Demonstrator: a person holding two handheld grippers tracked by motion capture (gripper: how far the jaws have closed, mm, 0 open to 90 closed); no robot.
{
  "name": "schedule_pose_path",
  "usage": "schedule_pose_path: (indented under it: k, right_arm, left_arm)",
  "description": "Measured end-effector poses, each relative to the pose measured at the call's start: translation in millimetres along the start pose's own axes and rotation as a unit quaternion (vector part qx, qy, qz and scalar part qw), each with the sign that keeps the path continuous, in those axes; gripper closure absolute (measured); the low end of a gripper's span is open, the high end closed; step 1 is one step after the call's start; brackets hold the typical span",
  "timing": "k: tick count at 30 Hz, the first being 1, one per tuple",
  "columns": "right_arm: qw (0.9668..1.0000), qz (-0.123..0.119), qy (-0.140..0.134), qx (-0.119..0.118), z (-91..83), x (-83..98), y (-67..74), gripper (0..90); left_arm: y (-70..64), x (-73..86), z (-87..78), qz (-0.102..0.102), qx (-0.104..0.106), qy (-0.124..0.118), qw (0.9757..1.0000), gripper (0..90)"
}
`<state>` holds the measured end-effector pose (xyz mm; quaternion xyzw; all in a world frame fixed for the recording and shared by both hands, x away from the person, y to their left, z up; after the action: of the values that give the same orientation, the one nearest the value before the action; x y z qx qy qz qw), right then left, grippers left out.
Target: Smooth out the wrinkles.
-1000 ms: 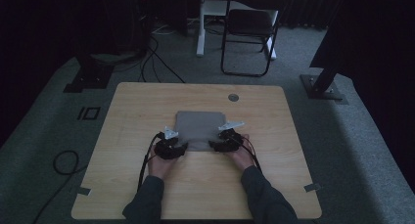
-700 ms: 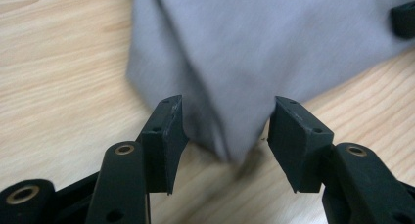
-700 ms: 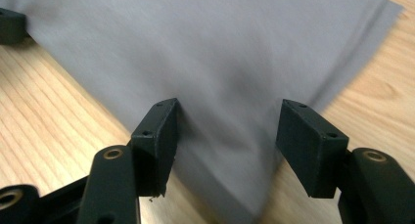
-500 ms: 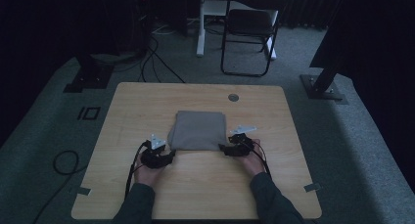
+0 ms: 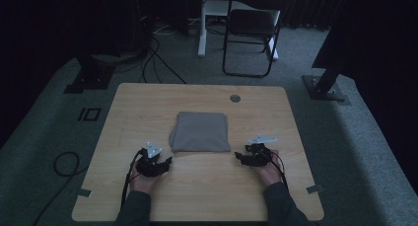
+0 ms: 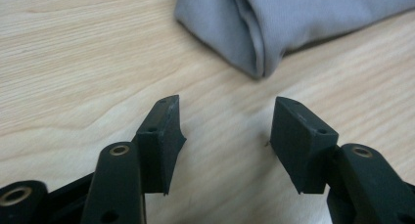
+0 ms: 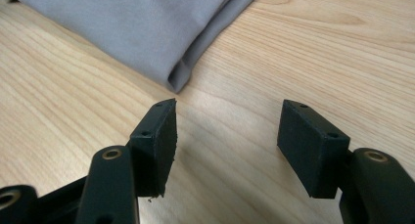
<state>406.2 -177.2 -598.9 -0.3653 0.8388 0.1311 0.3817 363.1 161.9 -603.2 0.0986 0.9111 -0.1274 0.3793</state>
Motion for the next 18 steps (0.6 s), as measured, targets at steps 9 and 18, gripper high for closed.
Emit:
schedule_pose_path:
  k: [9, 18]
  right_arm:
    - [0.9997, -0.002, 0.004, 0.023, -5.8, 6.2, -2.4, 39.3]
    - [0.9995, -0.004, 0.005, 0.031, -4.6, 8.2, -7.0, 39.3]
  left_arm:
    - [24.3, -2.4, -2.4, -0.027, -0.026, -0.009, 0.9993, 42.6]
    - [47.1, -5.5, -4.5, -0.053, -0.052, -0.015, 0.9971, 42.0]
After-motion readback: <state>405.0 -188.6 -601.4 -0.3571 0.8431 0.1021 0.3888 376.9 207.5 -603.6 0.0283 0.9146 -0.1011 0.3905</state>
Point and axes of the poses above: each handheld gripper's, and its own axes: z roughly forward along the jaws, x roughly out of its underside, y roughly to its left, the point moved 7 cm from there along z, roughly forward along the jaws, and after that the axes turned 13 degrees about -z, right-handed, at the moved point
